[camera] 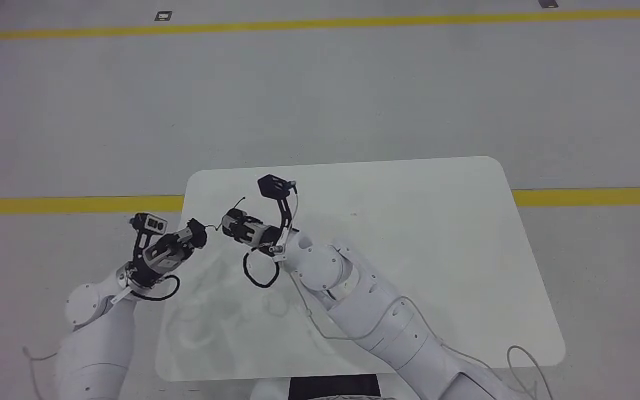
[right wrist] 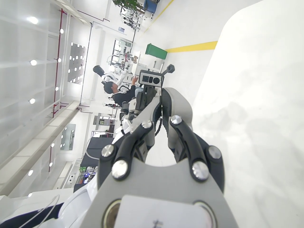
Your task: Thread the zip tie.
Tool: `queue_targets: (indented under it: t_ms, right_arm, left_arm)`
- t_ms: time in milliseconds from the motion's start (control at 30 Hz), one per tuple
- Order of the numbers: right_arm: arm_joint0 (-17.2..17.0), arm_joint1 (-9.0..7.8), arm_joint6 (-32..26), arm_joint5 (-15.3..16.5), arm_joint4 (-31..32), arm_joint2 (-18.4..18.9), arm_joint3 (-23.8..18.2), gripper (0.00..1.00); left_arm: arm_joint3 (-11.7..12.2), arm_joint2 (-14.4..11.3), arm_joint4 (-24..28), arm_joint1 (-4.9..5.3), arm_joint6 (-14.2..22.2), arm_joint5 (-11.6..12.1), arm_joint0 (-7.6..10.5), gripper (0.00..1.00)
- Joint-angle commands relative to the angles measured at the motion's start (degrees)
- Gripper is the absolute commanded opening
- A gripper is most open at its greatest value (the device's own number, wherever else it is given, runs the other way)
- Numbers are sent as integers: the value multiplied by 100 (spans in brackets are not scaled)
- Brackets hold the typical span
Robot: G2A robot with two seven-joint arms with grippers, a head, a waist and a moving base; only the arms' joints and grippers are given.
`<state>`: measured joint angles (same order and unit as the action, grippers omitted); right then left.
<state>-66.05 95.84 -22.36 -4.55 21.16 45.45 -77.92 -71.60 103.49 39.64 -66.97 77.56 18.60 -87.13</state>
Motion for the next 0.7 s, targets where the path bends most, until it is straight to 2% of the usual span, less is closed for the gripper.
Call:
queue_targets:
  t_ms: [0, 667]
  right_arm:
    - [6, -3, -4, -6, -4, 8, 3, 0]
    - [15, -33, 63, 29, -48, 92, -20, 0]
  left_arm:
    - [-61, -25, -1, 12, -87, -31, -30, 0]
    - [-78, -188, 98, 133, -133, -33, -2, 0]
